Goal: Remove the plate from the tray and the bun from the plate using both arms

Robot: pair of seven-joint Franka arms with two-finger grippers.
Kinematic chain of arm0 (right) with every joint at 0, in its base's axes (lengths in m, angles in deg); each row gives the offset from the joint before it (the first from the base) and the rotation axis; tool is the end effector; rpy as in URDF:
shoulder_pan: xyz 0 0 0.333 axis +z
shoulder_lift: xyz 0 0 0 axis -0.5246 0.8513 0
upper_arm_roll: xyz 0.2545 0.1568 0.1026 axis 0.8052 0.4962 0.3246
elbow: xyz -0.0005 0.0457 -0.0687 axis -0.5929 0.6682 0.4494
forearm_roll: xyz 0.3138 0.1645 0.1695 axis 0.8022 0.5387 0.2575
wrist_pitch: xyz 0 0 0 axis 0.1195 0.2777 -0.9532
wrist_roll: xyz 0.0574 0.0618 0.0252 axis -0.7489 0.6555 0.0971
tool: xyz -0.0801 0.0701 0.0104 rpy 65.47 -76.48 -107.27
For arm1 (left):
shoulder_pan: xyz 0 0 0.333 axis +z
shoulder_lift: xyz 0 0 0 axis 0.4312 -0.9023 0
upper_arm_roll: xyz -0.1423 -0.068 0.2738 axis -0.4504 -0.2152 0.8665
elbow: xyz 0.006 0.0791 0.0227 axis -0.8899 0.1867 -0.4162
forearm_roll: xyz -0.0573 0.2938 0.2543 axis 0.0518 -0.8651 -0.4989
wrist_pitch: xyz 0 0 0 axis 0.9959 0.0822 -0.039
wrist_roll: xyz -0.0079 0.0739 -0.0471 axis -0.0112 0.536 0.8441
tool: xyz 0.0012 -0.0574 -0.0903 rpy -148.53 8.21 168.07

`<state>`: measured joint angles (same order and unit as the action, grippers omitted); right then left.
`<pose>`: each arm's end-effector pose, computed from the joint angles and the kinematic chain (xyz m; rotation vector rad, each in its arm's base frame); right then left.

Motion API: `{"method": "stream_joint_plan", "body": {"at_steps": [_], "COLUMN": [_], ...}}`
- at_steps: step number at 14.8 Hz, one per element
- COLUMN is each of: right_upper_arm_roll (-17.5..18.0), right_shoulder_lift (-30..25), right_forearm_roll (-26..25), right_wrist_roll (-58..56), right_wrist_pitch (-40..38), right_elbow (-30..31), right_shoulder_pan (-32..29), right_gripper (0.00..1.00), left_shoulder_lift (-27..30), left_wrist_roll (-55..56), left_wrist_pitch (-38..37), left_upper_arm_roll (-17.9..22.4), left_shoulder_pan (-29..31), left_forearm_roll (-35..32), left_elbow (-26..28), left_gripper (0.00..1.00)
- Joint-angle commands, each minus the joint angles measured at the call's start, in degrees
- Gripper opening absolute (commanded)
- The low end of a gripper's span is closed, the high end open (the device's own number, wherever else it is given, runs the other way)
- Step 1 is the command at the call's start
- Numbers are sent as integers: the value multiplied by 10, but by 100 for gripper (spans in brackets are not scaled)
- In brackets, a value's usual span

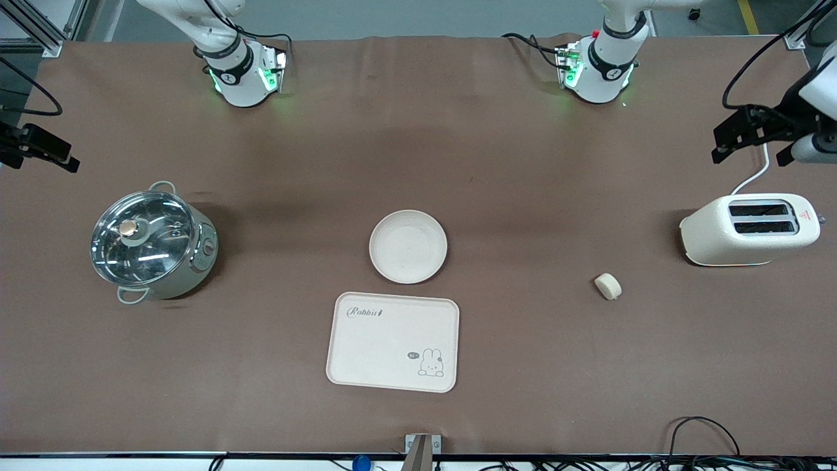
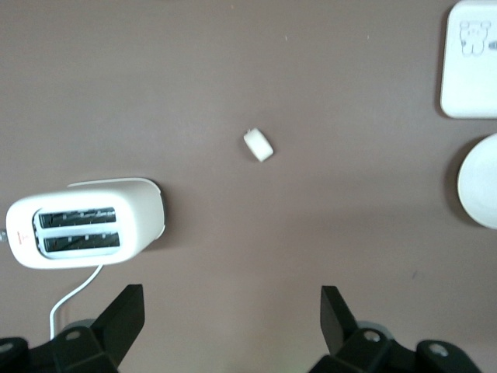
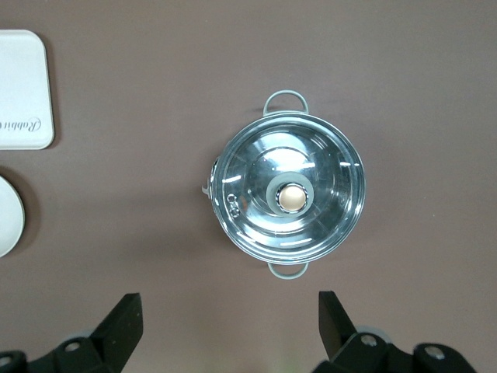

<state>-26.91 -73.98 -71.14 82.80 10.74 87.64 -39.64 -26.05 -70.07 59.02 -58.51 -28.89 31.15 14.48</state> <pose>0.5313 -0.0594 0.6312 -3.1289 0.1012 0.0370 0.5250 -0.0499 0.6654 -3.1352 0.1381 -0.0485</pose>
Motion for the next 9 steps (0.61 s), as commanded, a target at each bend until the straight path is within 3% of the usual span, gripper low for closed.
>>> {"method": "stream_joint_plan", "body": {"at_steps": [1, 9], "right_upper_arm_roll": [4, 4], "right_shoulder_lift": [-1, -1], "right_forearm_roll": [-9, -7], "right_wrist_roll": [-16, -16], "right_wrist_pitch": [5, 5], "right_elbow": [2, 1], "right_shoulder_pan": [-5, -3], "right_gripper": [100, 100], "left_shoulder_lift": [64, 39], "left_wrist_roll": [1, 5], "left_wrist_pitch": [1, -11], "left_upper_arm_roll": [-7, -9], "left_shoulder_pan": [-11, -10], "left_forearm_roll": [4, 2], "left_elbow": [69, 29], "left_gripper": [100, 100]}}
